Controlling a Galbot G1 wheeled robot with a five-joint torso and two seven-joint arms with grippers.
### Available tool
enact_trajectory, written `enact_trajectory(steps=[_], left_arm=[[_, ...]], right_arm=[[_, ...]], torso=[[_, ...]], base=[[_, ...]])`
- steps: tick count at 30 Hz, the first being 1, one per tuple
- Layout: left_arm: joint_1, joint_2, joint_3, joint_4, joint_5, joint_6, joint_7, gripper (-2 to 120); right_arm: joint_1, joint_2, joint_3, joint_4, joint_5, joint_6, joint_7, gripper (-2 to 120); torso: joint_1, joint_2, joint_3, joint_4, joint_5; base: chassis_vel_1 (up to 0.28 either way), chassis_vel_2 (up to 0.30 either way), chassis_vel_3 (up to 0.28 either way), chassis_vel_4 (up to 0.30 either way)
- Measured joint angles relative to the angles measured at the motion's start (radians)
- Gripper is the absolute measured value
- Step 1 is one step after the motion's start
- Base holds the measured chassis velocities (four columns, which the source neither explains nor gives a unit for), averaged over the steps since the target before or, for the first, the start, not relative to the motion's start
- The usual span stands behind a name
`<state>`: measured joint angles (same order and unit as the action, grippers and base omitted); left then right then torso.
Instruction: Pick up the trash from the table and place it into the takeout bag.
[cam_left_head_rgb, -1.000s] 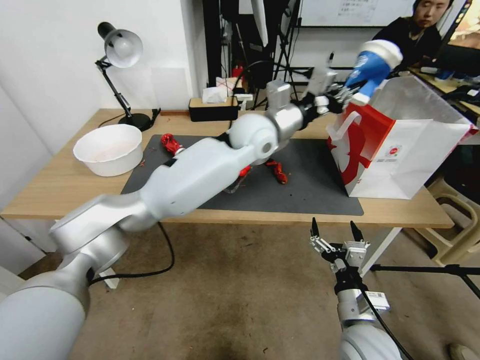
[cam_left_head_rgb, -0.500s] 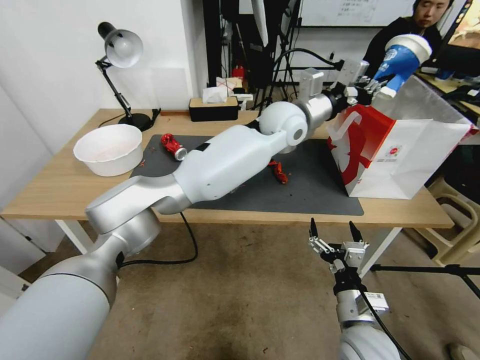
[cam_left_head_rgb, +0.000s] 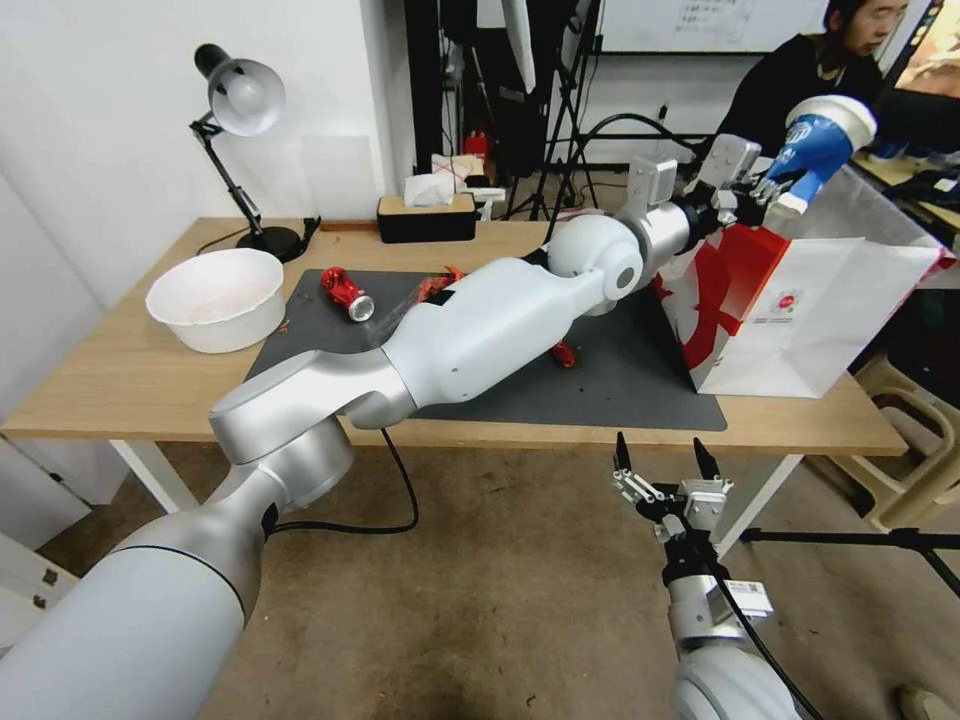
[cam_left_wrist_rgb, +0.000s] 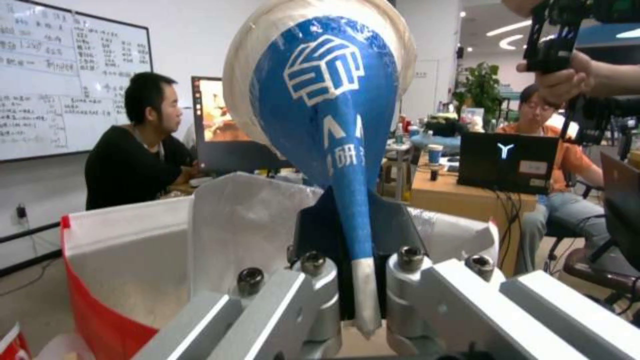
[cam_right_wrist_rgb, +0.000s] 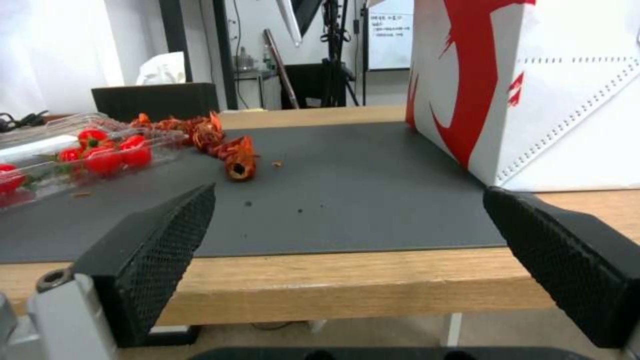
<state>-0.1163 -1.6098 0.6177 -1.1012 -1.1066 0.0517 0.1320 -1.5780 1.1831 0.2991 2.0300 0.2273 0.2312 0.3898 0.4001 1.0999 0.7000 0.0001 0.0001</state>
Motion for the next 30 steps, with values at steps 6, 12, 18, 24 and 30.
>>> enact_trajectory(steps=[6,12,18,24,30], left_arm=[[0.001,0.0,0.001,0.001,0.001,0.0,-0.001,3],[0.003,0.001,0.001,-0.001,0.002,-0.001,-0.002,27],[0.005,0.001,0.001,-0.003,0.003,-0.001,-0.004,44],[0.008,0.002,-0.004,-0.006,0.004,-0.001,-0.007,73],[0.008,0.003,-0.011,-0.012,0.004,-0.002,-0.02,93]], right_arm=[[0.004,0.0,-0.001,-0.003,0.001,-0.001,0.0,100],[0.007,-0.001,-0.001,-0.008,0.003,-0.001,0.0,100],[0.008,-0.002,-0.001,-0.009,0.003,-0.001,0.0,100],[0.006,-0.002,0.0,-0.009,0.004,-0.001,0.0,100],[0.008,-0.003,0.001,-0.006,0.005,-0.001,0.001,100]], torso=[[0.0,0.0,0.0,-0.0001,0.0],[0.0,0.0,0.0,-0.0001,-0.0001],[0.0,0.0,0.0,-0.0001,0.0],[0.0,0.0,0.0,-0.0001,0.0],[0.0,0.0,0.0,-0.0001,-0.0001]], base=[[0.0,0.0,0.0,0.0],[0.0,0.0,0.0,0.0],[0.0,0.0,0.0,0.0],[0.0,0.0,0.0,0.0],[0.0,0.0,0.0,0.0]])
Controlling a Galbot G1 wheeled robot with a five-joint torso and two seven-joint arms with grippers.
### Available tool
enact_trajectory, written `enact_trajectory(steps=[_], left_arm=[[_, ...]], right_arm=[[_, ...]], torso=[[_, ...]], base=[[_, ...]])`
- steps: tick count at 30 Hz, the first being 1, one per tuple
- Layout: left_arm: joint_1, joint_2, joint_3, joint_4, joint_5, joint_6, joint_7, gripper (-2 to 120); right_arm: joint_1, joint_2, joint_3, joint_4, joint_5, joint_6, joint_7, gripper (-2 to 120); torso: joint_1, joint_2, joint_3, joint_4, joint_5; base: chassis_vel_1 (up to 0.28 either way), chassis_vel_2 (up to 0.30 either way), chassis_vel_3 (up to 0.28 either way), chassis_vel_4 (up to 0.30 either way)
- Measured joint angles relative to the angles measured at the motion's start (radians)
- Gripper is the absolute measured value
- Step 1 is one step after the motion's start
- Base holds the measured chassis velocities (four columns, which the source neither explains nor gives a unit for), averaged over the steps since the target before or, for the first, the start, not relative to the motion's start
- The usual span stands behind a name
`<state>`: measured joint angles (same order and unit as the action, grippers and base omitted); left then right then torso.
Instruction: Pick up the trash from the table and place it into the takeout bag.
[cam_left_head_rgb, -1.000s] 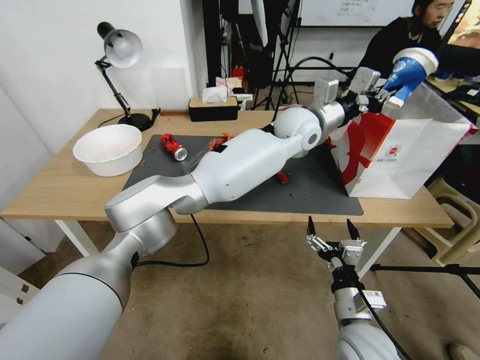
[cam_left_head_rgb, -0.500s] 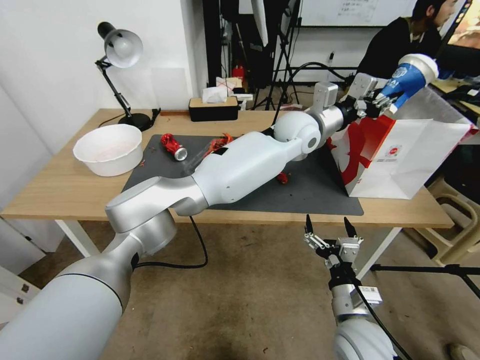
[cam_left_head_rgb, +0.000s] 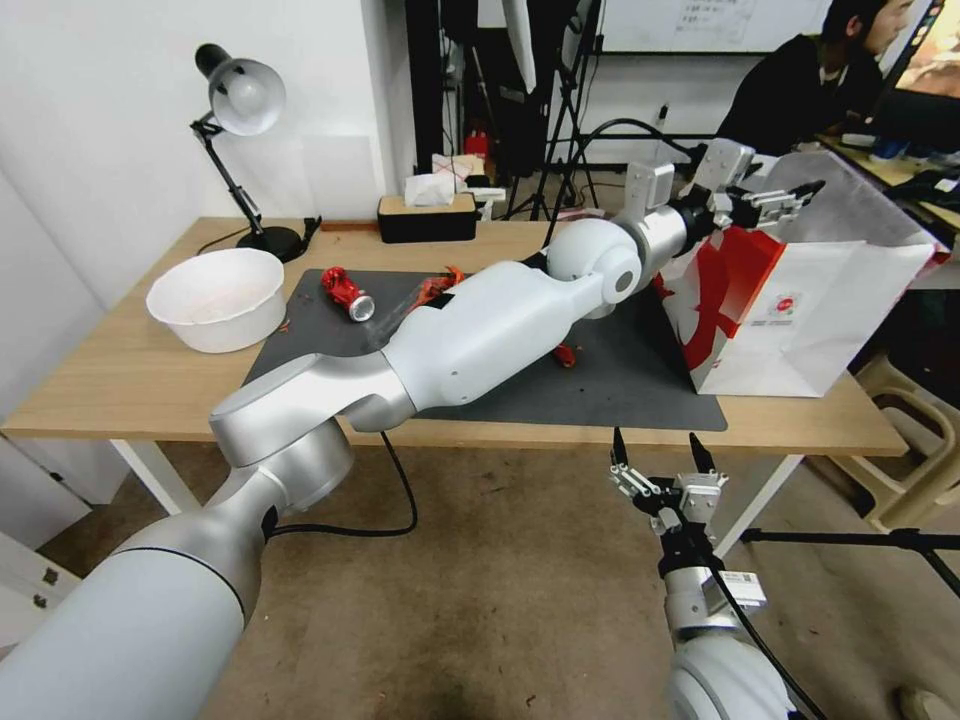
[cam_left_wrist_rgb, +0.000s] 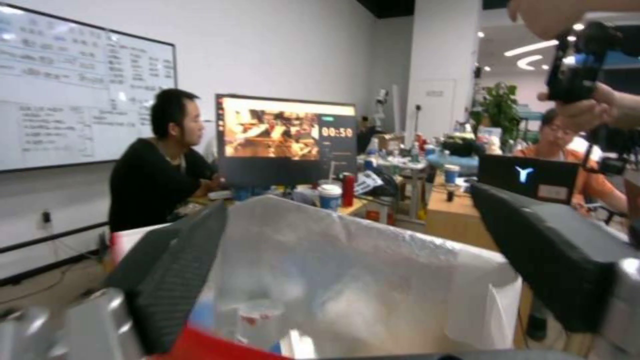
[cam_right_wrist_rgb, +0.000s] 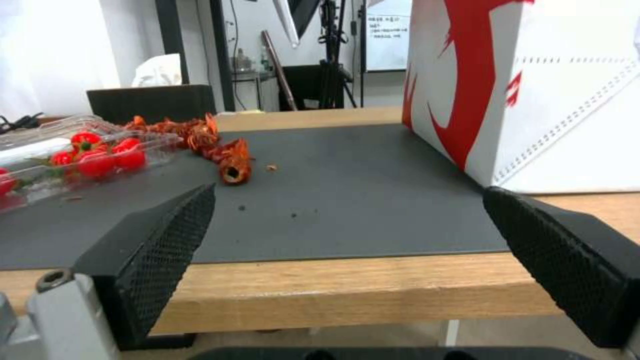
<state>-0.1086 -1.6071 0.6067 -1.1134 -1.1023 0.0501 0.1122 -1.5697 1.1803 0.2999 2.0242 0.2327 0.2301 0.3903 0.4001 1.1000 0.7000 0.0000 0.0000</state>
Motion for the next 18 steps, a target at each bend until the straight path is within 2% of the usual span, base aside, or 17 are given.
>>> enact_trajectory(steps=[1,5,7,8,9,12,13,14,16,17,18], left_arm=[[0.0,0.0,-0.008,-0.003,0.0,-0.001,-0.005,97],[0.005,0.014,-0.04,-0.019,0.001,0.0,-0.019,100],[0.017,0.044,-0.054,-0.04,0.001,0.001,-0.029,100],[0.038,0.086,-0.07,-0.076,0.001,0.002,-0.04,100],[0.038,0.086,-0.07,-0.076,0.001,0.002,-0.04,100],[0.114,0.21,-0.126,-0.189,0.001,0.007,-0.063,100],[0.114,0.21,-0.126,-0.189,0.001,0.007,-0.063,100],[0.144,0.26,-0.147,-0.228,0.003,0.008,-0.065,100],[0.149,0.269,-0.15,-0.234,0.003,0.008,-0.066,100],[0.208,0.354,-0.19,-0.298,0.011,0.008,-0.07,100],[0.227,0.381,-0.203,-0.314,0.016,0.007,-0.073,100]], right_arm=[[0.001,0.0,0.001,0.001,0.0,0.0,0.0,100],[0.0,0.0,0.003,0.003,0.001,-0.001,0.001,100],[-0.002,0.001,0.003,0.003,0.001,-0.001,0.001,100],[-0.002,0.002,0.003,0.003,0.001,-0.001,0.001,100],[-0.002,0.002,0.003,0.003,0.001,-0.001,0.001,100],[0.002,0.002,0.001,0.002,0.001,-0.002,0.001,100],[0.002,0.002,0.001,0.002,0.001,-0.002,0.001,100],[0.005,0.001,0.0,0.001,0.001,-0.002,0.001,100],[0.006,0.001,-0.001,0.001,0.001,-0.003,0.001,100],[0.01,0.0,-0.005,-0.001,0.001,-0.004,0.001,100],[0.011,-0.001,-0.006,-0.002,0.001,-0.004,0.001,100]], torso=[[0.0,0.0,0.0,0.0,0.0],[0.0,0.0,0.0,-0.0003,-0.0001],[0.0,0.0,0.0,-0.0002,-0.0001],[0.0,0.0,0.0,0.0001,-0.0002],[0.0,0.0,0.0,0.0001,-0.0002],[0.0,0.0,0.0,-0.0001,-0.0004],[0.0,0.0,0.0,-0.0001,-0.0004],[0.0,0.0,0.0,0.0001,-0.0004],[0.0,0.0,0.0,0.0002,-0.0004],[0.0,0.0,0.0,0.0001,-0.0006],[0.0,0.0,0.0,0.0002,-0.0006]], base=[[0.0,0.0,0.0,0.0],[0.0,0.0,0.0,0.0],[0.0,0.0,0.0,0.0],[0.0,0.0,0.0,0.0],[0.0,0.0,0.0,0.0],[0.0,0.0,0.0,0.0],[0.0,0.0,0.0,0.0],[0.0,0.0,0.0,0.0],[0.0,0.0,0.0,0.0],[0.0,0.0,0.0,0.0],[0.0,0.0,0.0,0.0]])
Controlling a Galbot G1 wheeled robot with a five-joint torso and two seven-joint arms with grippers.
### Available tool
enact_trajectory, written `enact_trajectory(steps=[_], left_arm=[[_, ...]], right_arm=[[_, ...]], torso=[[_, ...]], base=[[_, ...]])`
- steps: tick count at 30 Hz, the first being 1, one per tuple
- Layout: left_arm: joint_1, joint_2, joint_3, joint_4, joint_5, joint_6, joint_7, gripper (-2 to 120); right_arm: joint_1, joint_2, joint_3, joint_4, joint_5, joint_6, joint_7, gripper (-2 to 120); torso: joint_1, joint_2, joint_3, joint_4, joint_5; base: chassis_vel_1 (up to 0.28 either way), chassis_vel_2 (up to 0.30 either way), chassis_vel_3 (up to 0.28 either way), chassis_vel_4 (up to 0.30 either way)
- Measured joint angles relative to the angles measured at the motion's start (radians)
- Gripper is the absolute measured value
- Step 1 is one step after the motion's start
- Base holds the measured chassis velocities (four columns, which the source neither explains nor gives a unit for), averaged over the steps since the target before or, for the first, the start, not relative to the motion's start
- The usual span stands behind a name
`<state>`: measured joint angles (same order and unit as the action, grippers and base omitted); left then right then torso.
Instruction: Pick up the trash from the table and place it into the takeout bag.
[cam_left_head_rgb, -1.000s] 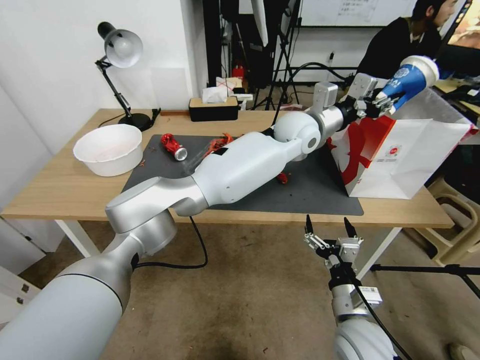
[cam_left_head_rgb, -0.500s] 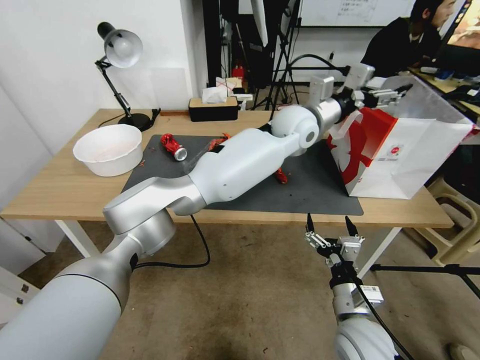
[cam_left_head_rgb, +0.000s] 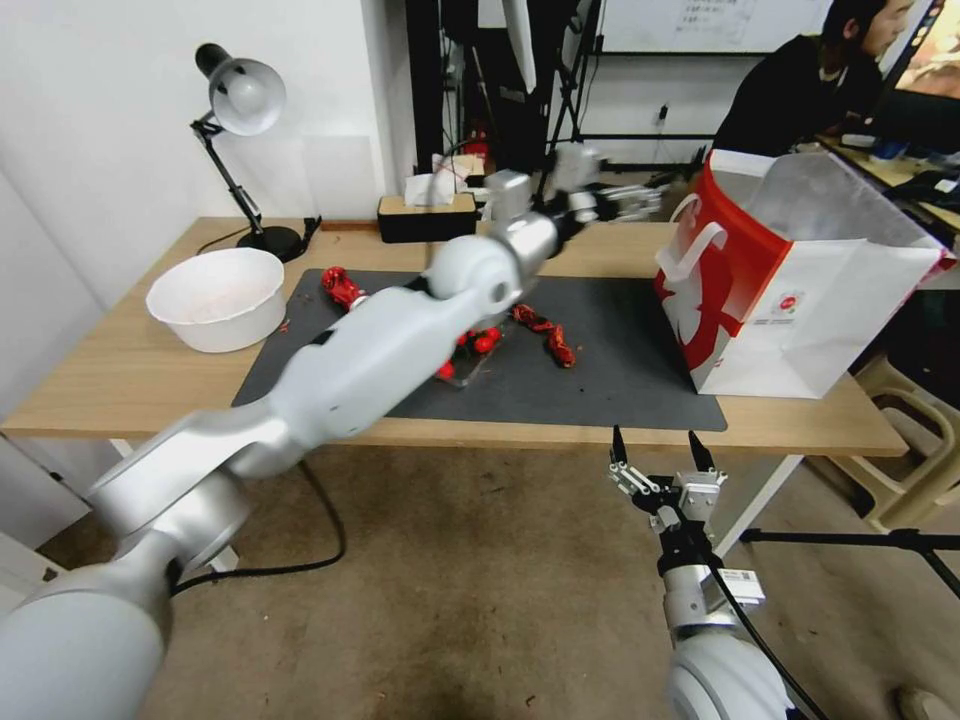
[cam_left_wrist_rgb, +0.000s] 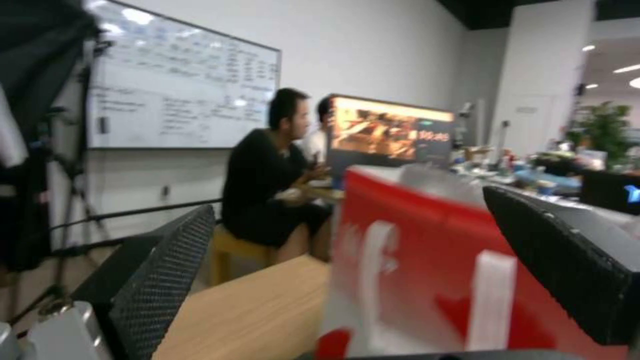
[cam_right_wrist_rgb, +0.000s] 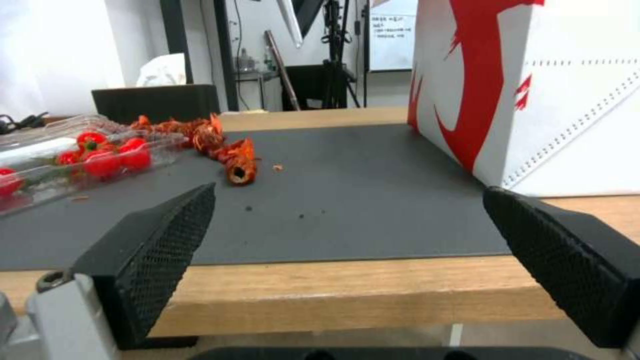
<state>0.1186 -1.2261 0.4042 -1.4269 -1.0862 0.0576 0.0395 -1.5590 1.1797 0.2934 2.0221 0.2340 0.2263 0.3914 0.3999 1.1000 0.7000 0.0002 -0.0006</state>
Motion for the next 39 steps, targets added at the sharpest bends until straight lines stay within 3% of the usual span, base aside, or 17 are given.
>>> enact_trajectory(steps=[5,15,18,24,26,27,29,39], left_arm=[[0.109,0.095,-0.075,-0.073,0.03,-0.003,-0.008,100],[0.289,0.202,-0.209,-0.189,0.096,-0.009,-0.032,100],[0.405,0.256,-0.28,-0.256,0.136,-0.021,-0.035,100],[0.473,0.28,-0.328,-0.291,0.153,-0.025,-0.035,100],[0.59,0.306,-0.435,-0.344,0.186,-0.035,-0.034,100],[0.59,0.306,-0.435,-0.344,0.186,-0.035,-0.034,100],[0.683,0.316,-0.518,-0.386,0.236,-0.059,-0.042,100],[0.988,0.278,-0.696,-0.475,0.412,-0.125,-0.066,100]], right_arm=[[0.002,0.0,-0.004,-0.001,0.0,0.0,-0.001,100],[0.003,-0.003,-0.005,0.0,0.0,0.0,-0.001,100],[0.008,-0.003,-0.011,-0.002,-0.001,0.0,-0.002,100],[0.011,-0.003,-0.013,-0.005,-0.001,0.0,-0.002,100],[0.014,-0.001,-0.019,-0.011,-0.001,0.0,-0.003,100],[0.014,-0.001,-0.019,-0.011,-0.001,0.0,-0.003,100],[0.015,0.001,-0.023,-0.013,-0.003,0.0,-0.003,100],[0.014,0.001,-0.024,-0.018,-0.003,0.002,-0.004,100]], torso=[[0.0,0.0,0.0,-0.0003,0.0004],[0.0,0.0,0.0,-0.0005,0.0005],[0.0,0.0,0.0,-0.0001,0.0005],[0.0,0.0,0.0,-0.0001,0.0003],[0.0,0.0,0.0,0.0,0.0002],[0.0,0.0,0.0,0.0,0.0002],[0.0,0.0,0.0,-0.0003,0.0008],[0.0,0.0,0.0,-0.0001,0.0005]], base=[[0.0,0.0,0.0,0.0],[0.0,0.0,0.0,0.0],[0.0,0.0,0.0,0.0],[0.0,0.0,0.0,0.0],[0.0,0.0,0.0,0.0],[0.0,0.0,0.0,0.0],[0.0,0.0,0.0,0.0],[0.0,0.0,0.0,0.0]])
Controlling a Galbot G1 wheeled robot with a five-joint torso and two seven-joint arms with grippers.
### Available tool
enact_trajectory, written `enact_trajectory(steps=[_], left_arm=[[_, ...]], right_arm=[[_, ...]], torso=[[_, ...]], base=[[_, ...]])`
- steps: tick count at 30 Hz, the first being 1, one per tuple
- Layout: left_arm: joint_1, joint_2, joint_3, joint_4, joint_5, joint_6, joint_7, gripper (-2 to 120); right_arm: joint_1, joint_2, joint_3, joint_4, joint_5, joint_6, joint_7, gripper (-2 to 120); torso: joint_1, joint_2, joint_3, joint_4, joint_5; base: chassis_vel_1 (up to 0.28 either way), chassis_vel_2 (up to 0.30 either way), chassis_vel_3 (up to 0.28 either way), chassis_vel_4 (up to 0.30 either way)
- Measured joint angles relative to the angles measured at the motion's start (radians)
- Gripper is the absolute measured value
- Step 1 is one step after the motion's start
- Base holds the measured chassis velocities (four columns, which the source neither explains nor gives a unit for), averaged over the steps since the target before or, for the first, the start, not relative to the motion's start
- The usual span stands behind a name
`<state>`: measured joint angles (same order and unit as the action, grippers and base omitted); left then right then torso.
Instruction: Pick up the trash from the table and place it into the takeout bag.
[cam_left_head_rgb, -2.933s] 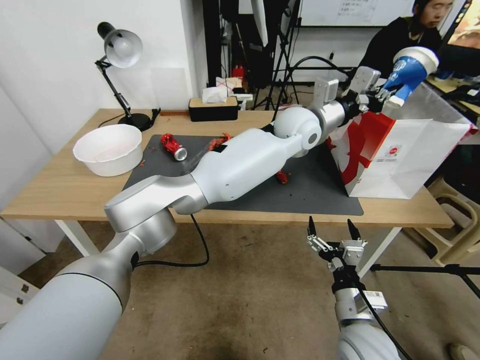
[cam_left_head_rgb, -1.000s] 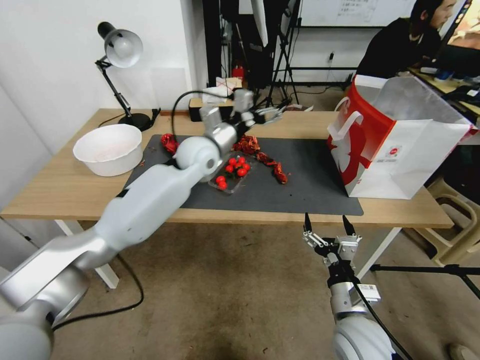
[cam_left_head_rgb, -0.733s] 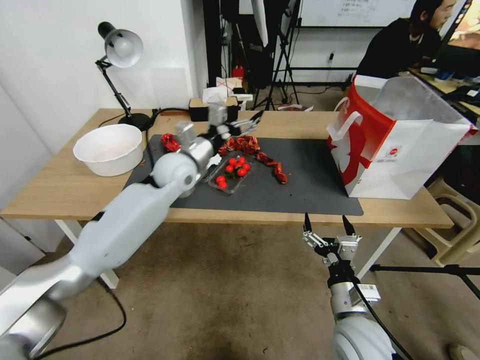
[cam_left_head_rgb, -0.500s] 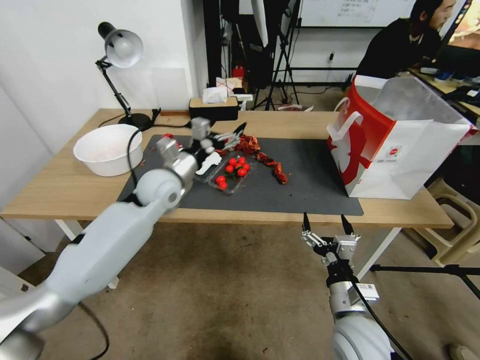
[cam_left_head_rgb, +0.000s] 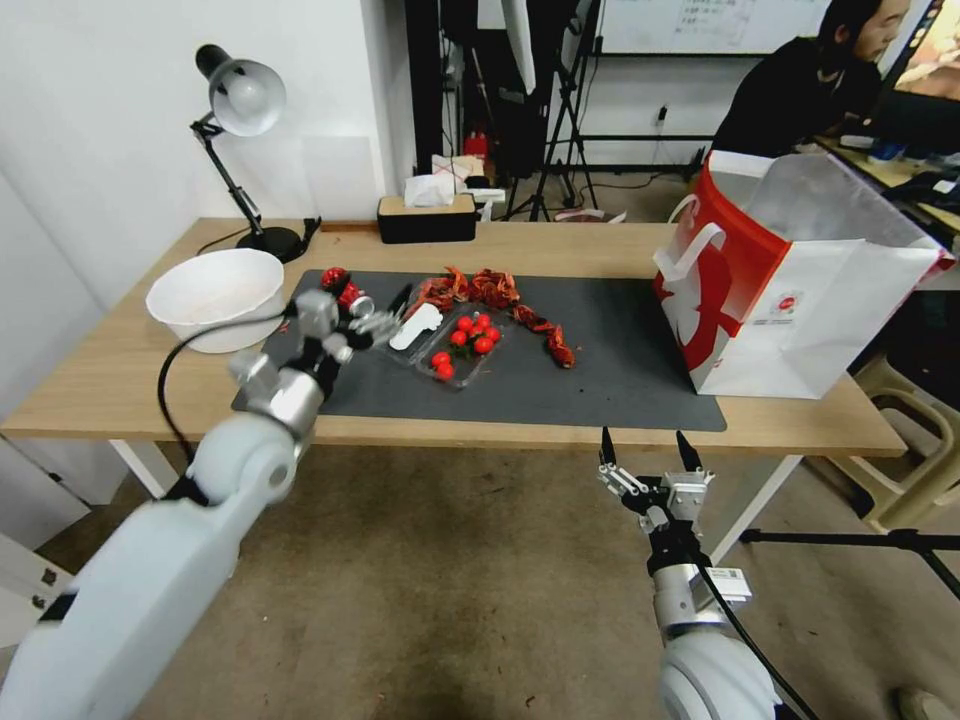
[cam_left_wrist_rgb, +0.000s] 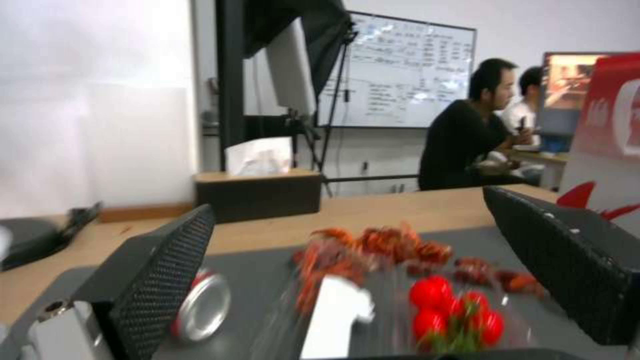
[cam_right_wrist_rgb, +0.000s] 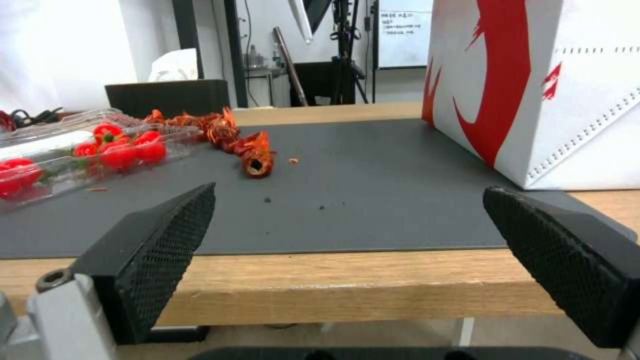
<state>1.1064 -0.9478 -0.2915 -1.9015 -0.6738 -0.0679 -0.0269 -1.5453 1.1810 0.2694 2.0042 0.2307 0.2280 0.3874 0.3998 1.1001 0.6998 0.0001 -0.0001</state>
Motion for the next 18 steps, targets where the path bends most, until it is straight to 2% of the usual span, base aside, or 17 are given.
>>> enact_trajectory(steps=[6,13,15,18], left_arm=[[0.101,-0.044,-0.06,-0.025,0.09,-0.042,-0.004,100],[0.276,-0.094,-0.157,-0.048,0.177,-0.095,-0.029,100],[0.291,-0.098,-0.165,-0.048,0.184,-0.103,-0.031,100],[0.321,-0.105,-0.184,-0.045,0.201,-0.123,-0.034,100]], right_arm=[[-0.003,0.002,0.001,0.0,-0.001,0.001,0.0,100],[-0.012,0.003,0.008,0.005,-0.002,0.002,0.001,100],[-0.013,0.003,0.008,0.005,-0.002,0.002,0.002,100],[-0.013,0.003,0.009,0.006,-0.002,0.003,0.002,100]], torso=[[0.0,0.0,0.0,-0.0003,0.0002],[0.0,0.0,0.0,0.0,0.0],[0.0,0.0,0.0,0.0003,0.0001],[0.0,0.0,0.0,-0.0003,0.0002]], base=[[0.0,0.0,0.0,0.0],[0.0,0.0,0.0,0.0],[0.0,0.0,0.0,0.0],[0.0,0.0,0.0,0.0]])
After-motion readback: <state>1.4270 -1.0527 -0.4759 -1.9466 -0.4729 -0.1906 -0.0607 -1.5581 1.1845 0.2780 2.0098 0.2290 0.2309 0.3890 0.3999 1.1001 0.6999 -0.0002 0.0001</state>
